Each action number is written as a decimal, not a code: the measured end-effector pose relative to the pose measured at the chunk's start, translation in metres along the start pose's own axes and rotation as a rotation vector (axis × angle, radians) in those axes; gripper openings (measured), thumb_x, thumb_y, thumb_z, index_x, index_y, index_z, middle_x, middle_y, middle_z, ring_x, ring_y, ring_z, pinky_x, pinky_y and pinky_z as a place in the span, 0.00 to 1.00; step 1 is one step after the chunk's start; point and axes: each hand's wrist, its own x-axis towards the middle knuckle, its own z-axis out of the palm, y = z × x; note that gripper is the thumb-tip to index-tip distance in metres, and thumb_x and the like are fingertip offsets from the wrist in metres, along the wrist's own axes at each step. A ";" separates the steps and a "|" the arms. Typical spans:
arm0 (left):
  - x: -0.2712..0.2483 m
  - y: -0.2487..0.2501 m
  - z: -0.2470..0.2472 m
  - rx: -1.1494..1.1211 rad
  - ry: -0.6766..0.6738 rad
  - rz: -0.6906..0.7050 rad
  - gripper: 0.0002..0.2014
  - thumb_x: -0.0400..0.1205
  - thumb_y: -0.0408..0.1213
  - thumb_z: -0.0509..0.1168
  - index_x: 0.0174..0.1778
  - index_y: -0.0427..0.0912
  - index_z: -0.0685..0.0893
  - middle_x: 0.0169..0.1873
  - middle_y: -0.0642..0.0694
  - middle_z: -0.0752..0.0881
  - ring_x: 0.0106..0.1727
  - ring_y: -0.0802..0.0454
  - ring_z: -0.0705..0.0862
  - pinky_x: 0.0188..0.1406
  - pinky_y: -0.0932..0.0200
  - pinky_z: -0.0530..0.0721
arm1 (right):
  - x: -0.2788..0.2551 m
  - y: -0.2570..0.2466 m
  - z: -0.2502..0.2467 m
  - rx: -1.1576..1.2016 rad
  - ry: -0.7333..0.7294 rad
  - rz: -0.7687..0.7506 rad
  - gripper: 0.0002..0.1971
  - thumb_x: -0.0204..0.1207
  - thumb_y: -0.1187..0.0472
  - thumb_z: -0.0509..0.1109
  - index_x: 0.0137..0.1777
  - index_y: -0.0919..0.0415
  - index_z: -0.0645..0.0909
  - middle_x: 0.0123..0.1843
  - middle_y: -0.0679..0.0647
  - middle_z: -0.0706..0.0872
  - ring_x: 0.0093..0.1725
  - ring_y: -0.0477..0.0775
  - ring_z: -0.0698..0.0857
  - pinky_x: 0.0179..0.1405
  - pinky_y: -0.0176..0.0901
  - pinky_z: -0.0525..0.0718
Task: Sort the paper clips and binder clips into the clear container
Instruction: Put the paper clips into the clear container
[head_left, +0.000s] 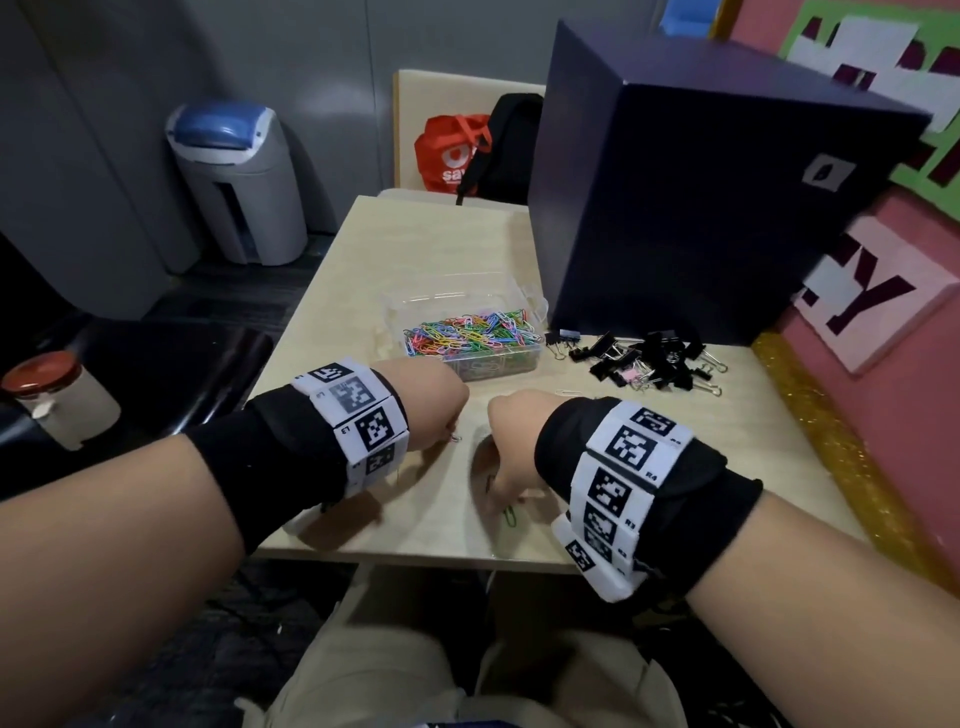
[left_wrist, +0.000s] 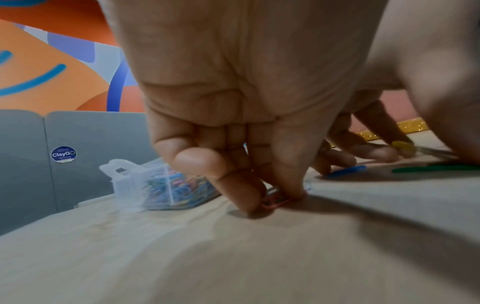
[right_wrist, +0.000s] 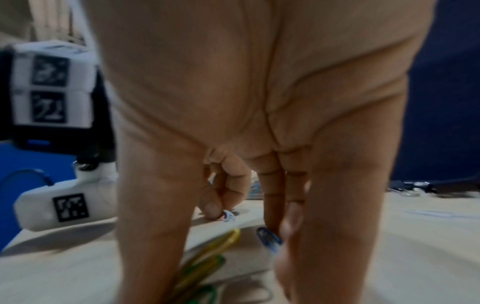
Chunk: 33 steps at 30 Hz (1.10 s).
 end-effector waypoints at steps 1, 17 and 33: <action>0.000 0.000 0.000 0.007 -0.001 -0.002 0.11 0.83 0.37 0.60 0.54 0.41 0.87 0.51 0.44 0.88 0.53 0.42 0.86 0.47 0.54 0.81 | 0.001 -0.003 0.003 -0.023 -0.011 -0.023 0.18 0.77 0.51 0.72 0.57 0.65 0.80 0.48 0.58 0.85 0.51 0.58 0.84 0.40 0.47 0.80; -0.005 -0.021 -0.017 -0.273 0.181 -0.052 0.08 0.83 0.39 0.61 0.52 0.42 0.84 0.47 0.44 0.87 0.47 0.44 0.80 0.43 0.57 0.73 | 0.017 0.028 -0.022 0.227 0.311 0.093 0.09 0.76 0.58 0.68 0.51 0.57 0.88 0.54 0.53 0.90 0.55 0.56 0.87 0.54 0.42 0.84; -0.004 -0.010 -0.022 -0.331 0.203 0.041 0.10 0.80 0.42 0.66 0.55 0.51 0.87 0.51 0.52 0.89 0.54 0.50 0.84 0.54 0.58 0.81 | 0.026 0.038 -0.019 0.155 0.247 0.195 0.14 0.77 0.58 0.65 0.59 0.60 0.86 0.57 0.56 0.88 0.57 0.58 0.86 0.49 0.42 0.83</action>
